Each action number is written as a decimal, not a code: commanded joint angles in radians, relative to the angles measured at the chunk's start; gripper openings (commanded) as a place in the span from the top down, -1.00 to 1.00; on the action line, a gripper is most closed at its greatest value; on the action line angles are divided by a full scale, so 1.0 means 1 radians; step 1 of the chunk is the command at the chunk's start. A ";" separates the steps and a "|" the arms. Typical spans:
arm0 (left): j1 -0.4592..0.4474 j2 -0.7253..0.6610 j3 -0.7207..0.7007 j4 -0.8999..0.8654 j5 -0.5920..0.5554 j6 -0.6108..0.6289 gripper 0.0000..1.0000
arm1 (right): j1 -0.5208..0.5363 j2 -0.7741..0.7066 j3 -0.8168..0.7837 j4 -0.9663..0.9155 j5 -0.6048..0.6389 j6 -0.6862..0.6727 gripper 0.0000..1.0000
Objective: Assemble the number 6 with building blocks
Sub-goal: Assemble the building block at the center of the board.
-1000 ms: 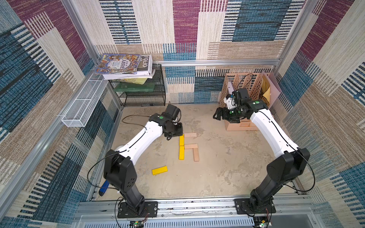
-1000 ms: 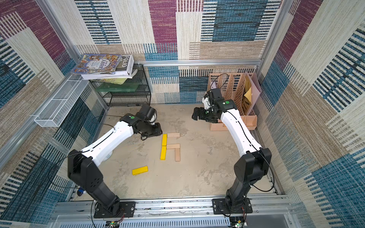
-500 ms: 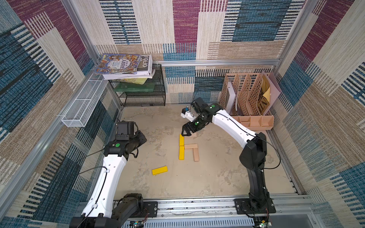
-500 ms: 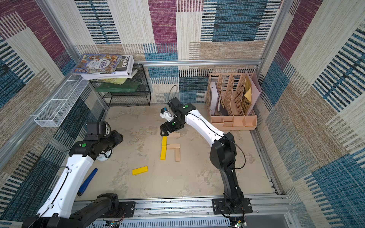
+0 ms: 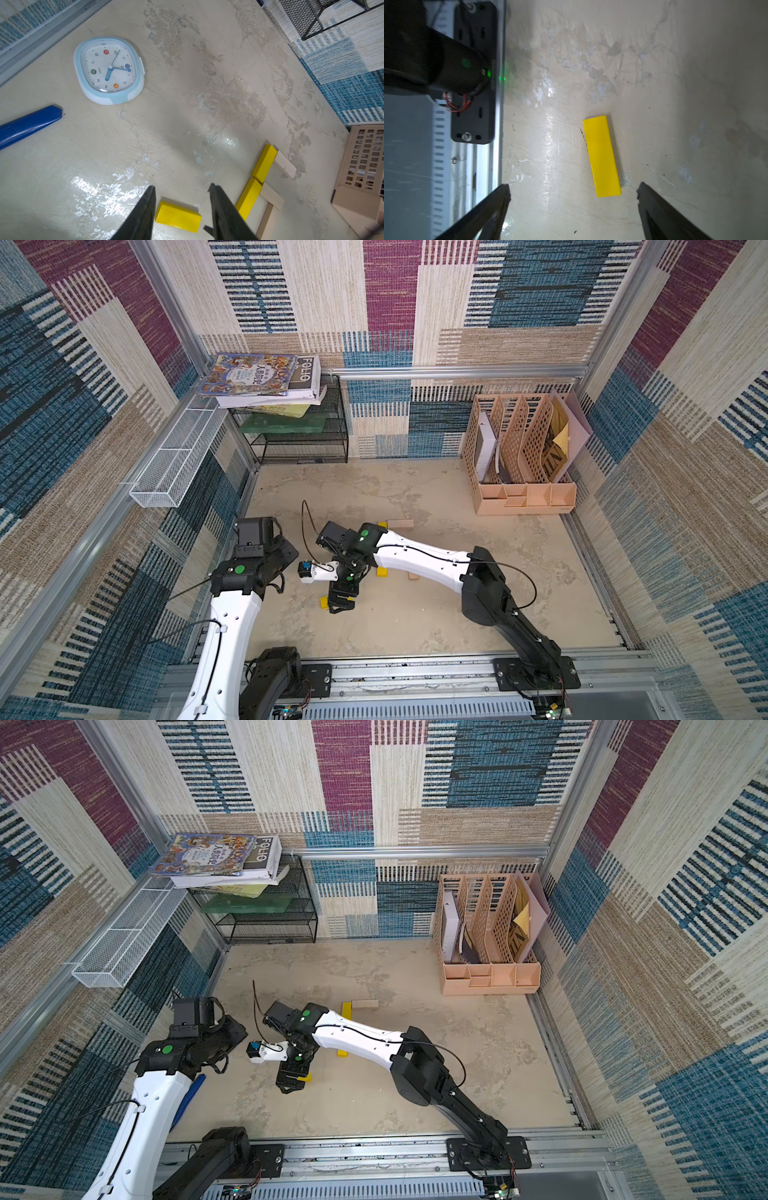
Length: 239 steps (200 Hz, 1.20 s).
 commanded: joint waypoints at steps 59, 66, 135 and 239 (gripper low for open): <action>0.000 0.023 0.049 -0.045 -0.019 -0.021 0.07 | 0.039 0.071 0.028 0.059 0.238 -0.023 -0.98; 0.000 0.023 0.051 -0.047 -0.023 -0.022 0.07 | 0.035 0.077 0.026 0.057 0.241 -0.023 -0.99; 0.000 0.036 0.059 -0.038 -0.039 -0.024 0.09 | -0.010 0.074 -0.023 0.056 0.189 -0.027 -0.80; 0.000 0.043 0.040 -0.023 -0.030 -0.024 0.12 | 0.006 0.103 -0.048 0.045 0.099 -0.023 -0.07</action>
